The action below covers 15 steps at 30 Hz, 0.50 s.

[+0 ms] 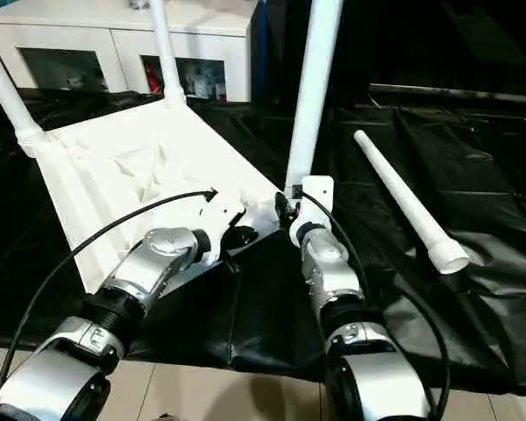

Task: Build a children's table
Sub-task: Rotate leg to tighten

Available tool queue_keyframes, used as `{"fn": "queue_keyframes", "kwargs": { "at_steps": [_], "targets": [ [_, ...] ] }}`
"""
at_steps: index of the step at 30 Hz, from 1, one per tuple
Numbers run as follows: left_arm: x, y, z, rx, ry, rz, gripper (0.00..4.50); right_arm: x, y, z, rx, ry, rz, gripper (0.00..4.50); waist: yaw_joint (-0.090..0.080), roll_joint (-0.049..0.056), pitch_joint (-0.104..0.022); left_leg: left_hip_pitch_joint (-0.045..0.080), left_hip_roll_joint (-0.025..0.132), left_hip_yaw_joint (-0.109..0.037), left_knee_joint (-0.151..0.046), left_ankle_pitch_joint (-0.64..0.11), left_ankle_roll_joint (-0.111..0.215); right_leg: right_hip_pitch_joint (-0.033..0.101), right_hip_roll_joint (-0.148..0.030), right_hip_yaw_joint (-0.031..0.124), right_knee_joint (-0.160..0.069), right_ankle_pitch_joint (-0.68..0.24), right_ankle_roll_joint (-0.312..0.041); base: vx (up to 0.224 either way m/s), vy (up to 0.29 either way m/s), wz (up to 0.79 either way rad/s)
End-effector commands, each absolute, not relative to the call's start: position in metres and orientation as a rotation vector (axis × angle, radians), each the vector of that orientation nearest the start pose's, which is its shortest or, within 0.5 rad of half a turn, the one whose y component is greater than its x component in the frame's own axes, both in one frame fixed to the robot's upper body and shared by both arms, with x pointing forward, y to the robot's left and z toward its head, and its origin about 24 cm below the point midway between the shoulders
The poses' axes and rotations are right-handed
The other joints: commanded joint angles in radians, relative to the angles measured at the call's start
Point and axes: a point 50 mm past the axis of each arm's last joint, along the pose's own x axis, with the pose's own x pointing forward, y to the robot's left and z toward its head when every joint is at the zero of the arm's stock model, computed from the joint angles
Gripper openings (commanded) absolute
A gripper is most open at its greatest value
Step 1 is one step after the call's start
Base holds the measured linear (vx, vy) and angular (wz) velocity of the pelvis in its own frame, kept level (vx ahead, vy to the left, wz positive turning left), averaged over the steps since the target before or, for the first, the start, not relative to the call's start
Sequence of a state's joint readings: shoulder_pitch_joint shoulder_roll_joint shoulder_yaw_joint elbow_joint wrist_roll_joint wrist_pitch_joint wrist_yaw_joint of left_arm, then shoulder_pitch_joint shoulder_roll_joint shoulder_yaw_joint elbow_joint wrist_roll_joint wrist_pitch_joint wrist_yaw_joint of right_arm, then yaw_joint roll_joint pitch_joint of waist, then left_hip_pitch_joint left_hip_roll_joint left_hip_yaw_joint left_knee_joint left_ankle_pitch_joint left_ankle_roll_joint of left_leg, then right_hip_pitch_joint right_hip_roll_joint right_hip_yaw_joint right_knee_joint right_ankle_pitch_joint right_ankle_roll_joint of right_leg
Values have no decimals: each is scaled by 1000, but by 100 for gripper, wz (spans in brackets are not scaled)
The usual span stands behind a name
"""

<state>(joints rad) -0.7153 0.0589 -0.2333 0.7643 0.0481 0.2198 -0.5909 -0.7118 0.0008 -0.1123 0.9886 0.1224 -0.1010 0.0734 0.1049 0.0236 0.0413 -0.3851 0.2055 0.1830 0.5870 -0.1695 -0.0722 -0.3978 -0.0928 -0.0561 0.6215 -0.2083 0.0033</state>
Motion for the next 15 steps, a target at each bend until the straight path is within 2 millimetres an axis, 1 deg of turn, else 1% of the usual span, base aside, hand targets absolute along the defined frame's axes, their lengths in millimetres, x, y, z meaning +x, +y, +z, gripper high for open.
{"fn": "queue_keyframes", "kwargs": {
  "at_steps": [1, 3, 4, 6, 8, 9, 10, 11, 12, 13, 14, 15],
  "targets": [
    [348, 51, 50, 264, 342, -850, 0, 354, -95, 20, 133, 280, 176, 348, -5, -1, -59, 17, 16, -6, -73, -219, 19, 44, -45, 33, -77, -95, -204, 0, 0, 0],
    [347, 50, 50, 262, 331, -870, 0, 356, -96, 22, 125, 261, 164, 365, -9, -2, -59, 17, 16, -7, -75, -249, 9, 43, -47, 33, -83, -146, -194, 0, 0, 0],
    [347, 50, 50, 264, 322, -881, 0, 357, -98, 25, 118, 243, 157, 373, -8, 0, -58, 17, 16, -7, -76, -252, 8, 42, -48, 33, -85, -154, -192, 0, 0, 0],
    [346, 49, 51, 262, 303, -897, 0, 359, -103, 30, 105, 204, 144, 373, -9, -2, -59, 18, 17, -7, -76, -250, 6, 41, -47, 34, -84, -152, -191, 0, 0, 0],
    [347, 48, 55, 272, 248, -900, 0, 361, -115, 40, 107, 136, 139, 373, -7, -3, -58, 15, 16, -6, -75, -236, 15, 43, -46, 34, -84, -135, -189, 0, 0, 0],
    [348, 48, 57, 270, 232, -889, 0, 361, -117, 41, 102, 125, 141, 373, -5, -3, -60, 15, 17, -6, -73, -222, 23, 45, -47, 34, -81, -116, -187, 0, 0, 0],
    [351, 48, 62, 258, 188, -869, 0, 359, -123, 43, 88, 109, 147, 373, -5, -4, -60, 13, 17, -6, -72, -212, 28, 46, -45, 34, -80, -104, -187, 0, 0, 0],
    [353, 47, 70, 231, 137, -858, 0, 357, -128, 45, 70, 95, 163, 373, -1, -4, -60, 13, 16, -4, -70, -201, 36, 46, -46, 34, -81, -94, -185, 0, 0, 0],
    [353, 47, 71, 224, 125, -856, 0, 357, -129, 45, 66, 92, 170, 373, 2, -4, -61, 11, 15, -5, -69, -185, 43, 49, -45, 33, -80, -85, -181, 0, 0, 0],
    [355, 48, 78, 202, 92, -851, 0, 354, -132, 46, 47, 84, 199, 373, 4, -3, -62, 11, 15, -5, -68, -179, 46, 48, -45, 33, -79, -78, -181, 0, 0, 0],
    [357, 51, 86, 187, 52, -844, 0, 350, -134, 46, 28, 77, 256, 373, 5, 0, -63, 10, 14, -5, -66, -168, 52, 50, -44, 32, -77, -61, -183, 0, 0, 0],
    [358, 54, 91, 183, 42, -847, 0, 345, -136, 45, 9, 80, 308, 373, 6, 2, -66, 9, 17, -6, -64, -149, 61, 51, -45, 32, -72, -24, -189, 0, 0, 0]
  ]
}}
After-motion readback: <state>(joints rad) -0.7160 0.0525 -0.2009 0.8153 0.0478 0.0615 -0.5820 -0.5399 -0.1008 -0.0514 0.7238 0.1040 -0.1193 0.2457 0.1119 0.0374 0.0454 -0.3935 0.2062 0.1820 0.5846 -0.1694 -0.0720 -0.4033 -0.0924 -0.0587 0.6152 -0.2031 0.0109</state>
